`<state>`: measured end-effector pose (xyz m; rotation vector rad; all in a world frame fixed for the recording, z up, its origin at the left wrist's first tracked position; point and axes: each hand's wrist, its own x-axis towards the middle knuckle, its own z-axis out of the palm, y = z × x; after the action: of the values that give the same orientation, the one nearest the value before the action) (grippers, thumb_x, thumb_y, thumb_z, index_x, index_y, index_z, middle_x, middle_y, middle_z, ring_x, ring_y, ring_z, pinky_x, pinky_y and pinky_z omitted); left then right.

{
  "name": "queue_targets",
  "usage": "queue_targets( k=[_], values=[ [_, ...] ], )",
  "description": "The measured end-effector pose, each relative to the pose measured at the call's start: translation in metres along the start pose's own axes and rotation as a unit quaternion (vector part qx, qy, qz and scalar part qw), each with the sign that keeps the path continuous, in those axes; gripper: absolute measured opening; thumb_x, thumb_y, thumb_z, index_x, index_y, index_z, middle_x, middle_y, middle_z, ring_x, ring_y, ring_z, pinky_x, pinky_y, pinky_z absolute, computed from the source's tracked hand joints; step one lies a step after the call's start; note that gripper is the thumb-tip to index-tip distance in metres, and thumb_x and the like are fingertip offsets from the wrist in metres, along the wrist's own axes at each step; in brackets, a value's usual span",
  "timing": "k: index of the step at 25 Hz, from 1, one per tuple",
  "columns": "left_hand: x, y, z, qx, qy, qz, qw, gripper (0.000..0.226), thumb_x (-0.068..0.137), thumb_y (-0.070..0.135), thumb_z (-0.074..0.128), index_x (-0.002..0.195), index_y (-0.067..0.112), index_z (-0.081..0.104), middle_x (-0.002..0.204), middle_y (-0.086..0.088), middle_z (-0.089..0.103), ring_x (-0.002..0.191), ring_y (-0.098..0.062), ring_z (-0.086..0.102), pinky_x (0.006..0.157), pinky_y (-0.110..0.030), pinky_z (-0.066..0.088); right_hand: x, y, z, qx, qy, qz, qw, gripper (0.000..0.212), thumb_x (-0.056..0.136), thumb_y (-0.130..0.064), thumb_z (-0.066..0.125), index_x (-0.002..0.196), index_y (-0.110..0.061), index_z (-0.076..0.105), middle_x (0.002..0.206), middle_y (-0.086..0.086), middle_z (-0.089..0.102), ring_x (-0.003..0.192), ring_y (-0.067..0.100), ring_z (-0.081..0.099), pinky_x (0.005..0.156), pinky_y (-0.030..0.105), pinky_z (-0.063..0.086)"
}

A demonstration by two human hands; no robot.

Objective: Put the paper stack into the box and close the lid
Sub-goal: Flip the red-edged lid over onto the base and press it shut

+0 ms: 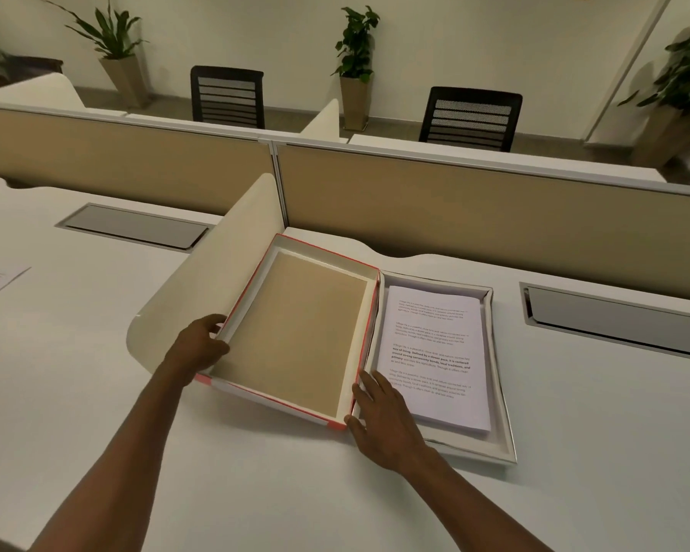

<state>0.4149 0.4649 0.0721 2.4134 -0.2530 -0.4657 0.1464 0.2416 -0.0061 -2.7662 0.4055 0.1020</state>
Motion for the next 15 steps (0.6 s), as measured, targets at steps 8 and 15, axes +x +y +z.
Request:
queue_targets(
  k=[8,15],
  values=[
    [-0.066,0.035,-0.025,-0.178,0.025,0.179,0.967,0.052,0.088,0.011,0.071,0.128,0.043,0.061,0.133,0.009,0.055,0.108,-0.018,0.062,0.077,-0.027,0.054,0.017,-0.020,-0.051,0.239,0.124,0.064,0.961,0.049,0.091,-0.044,0.064,0.133,-0.019,0.060,0.138,0.001,0.059,0.128,0.016,0.054,0.108,0.031,0.042],
    [-0.113,0.089,0.012,-0.167,0.089,0.242,0.952,0.069,0.078,0.041,0.078,0.141,0.035,0.049,0.137,0.014,0.049,0.111,-0.013,0.056,0.080,-0.016,0.049,0.069,-0.070,-0.160,0.573,0.070,0.099,0.811,0.030,0.090,-0.044,0.067,0.109,-0.021,0.068,0.098,0.004,0.076,0.081,0.015,0.076,0.067,0.032,0.063]
  ],
)
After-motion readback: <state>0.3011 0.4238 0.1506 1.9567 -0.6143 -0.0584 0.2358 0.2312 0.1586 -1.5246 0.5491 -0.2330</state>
